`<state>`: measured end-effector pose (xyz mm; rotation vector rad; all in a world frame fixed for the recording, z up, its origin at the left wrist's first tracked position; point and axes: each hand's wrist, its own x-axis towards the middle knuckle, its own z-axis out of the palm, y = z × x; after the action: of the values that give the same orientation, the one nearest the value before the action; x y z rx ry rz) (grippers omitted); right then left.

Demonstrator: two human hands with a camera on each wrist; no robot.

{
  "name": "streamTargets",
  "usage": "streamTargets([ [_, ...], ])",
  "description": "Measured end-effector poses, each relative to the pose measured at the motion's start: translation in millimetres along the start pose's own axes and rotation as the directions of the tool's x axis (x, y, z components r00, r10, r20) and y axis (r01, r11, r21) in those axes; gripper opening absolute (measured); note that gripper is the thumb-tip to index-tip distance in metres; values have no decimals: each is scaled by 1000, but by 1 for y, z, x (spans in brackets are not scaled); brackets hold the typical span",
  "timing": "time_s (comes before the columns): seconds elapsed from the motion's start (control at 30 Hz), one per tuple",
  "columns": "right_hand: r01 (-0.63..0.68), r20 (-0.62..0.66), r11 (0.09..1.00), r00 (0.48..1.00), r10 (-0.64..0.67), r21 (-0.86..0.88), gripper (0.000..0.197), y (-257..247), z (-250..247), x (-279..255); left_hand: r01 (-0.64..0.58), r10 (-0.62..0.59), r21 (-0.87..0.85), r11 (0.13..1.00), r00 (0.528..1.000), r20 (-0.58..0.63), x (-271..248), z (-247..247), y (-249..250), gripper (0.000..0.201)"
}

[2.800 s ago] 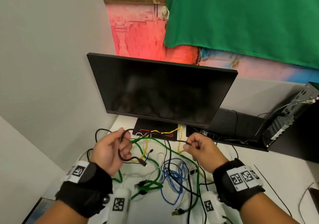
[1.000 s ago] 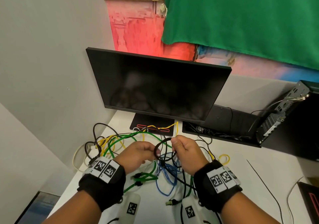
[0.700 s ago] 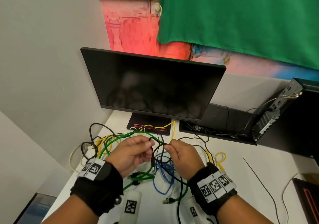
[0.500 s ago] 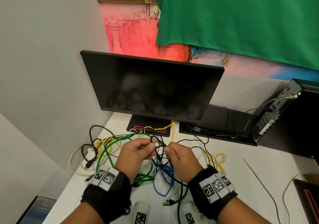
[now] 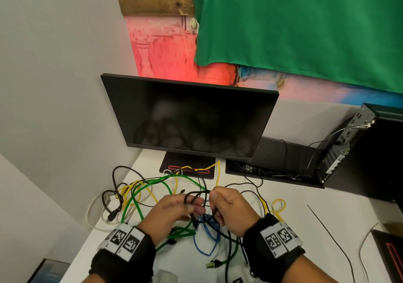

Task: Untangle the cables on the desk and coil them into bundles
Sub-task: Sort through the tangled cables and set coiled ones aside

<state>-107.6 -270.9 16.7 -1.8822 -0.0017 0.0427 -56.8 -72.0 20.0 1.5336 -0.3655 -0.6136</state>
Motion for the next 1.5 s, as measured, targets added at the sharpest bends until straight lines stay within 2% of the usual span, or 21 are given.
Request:
streamTargets([
  [0.07, -10, -16, 1000, 1000, 10, 21, 40, 0, -1, 3, 66, -65, -99, 993, 998, 13, 0, -2, 4, 23],
  [0.1, -12, -20, 1000, 1000, 13, 19, 41, 1, -2, 3, 85, -83, -81, 993, 996, 26, 0, -3, 4, 21],
  [0.23, -14, -10, 1000, 1000, 14, -19, 41, 2, -6, 4, 97, -124, 261, 960, 988, 88, 1, -11, 5, 7],
  [0.3, -15, 1, 1000, 1000, 15, -21, 43, 1, -8, 3, 88, -128, 307, 948, 986, 111, 0, -14, 8, 25],
  [0.37, -11, 6, 1000, 1000, 11, -17, 44, -1, -9, 2, 76, -102, 197, 977, 987, 123, -1, -14, 14, 37],
  [0.47, 11, 23, 1000, 1000, -11, 12, 43, -6, -5, 1, 91, -84, -95, 991, 994, 71, 1, -13, 20, 47],
  [0.6, 33, 9, 997, 999, -34, 69, 40, -12, 3, 0, 82, -48, -296, 952, 992, 121, 2, -6, 23, 42],
  [0.67, 45, -1, 996, 999, -45, 76, 39, -14, 5, 0, 130, -74, -296, 946, 979, 191, -2, -6, 23, 38],
  [0.73, 54, 2, 996, 999, -54, 65, 37, -14, 6, -1, 165, -123, -157, 974, 961, 247, -4, -8, 25, 33],
  [0.83, 51, 24, 998, 998, -53, 47, 36, -15, 9, -4, 176, -180, 40, 984, 948, 263, 0, -12, 30, 23],
  [0.9, 59, 31, 998, 998, -60, 31, 36, -17, 10, -4, 154, -159, 38, 987, 952, 260, 1, -14, 33, 17],
  [1.0, 106, 49, 994, 993, -106, 10, 35, -21, 9, -4, 127, -90, -168, 978, 974, 208, -1, -14, 34, 18],
  [1.1, 166, 29, 986, 986, -165, -16, 30, -27, 11, -2, 203, -137, -432, 879, 974, 178, -2, -9, 38, 29],
  [1.2, 227, 3, 972, 974, -227, -60, 29, -32, 13, -1, 323, -244, -487, 811, 945, 220, -5, -2, 41, 38],
  [1.27, 245, 0, 967, 969, -246, -74, 28, -33, 16, -2, 361, -283, -510, 781, 932, 226, -7, 1, 40, 39],
  [1.4, 231, -3, 971, 973, -231, -57, 27, -28, 21, 0, 293, -197, -579, 761, 954, 224, -9, -4, 35, 35],
  [1.5, 113, -11, 985, 993, -116, -127, 17, -15, 2, 7, 173, -103, -670, 722, 984, 142, -9, -32, 42, 36],
])
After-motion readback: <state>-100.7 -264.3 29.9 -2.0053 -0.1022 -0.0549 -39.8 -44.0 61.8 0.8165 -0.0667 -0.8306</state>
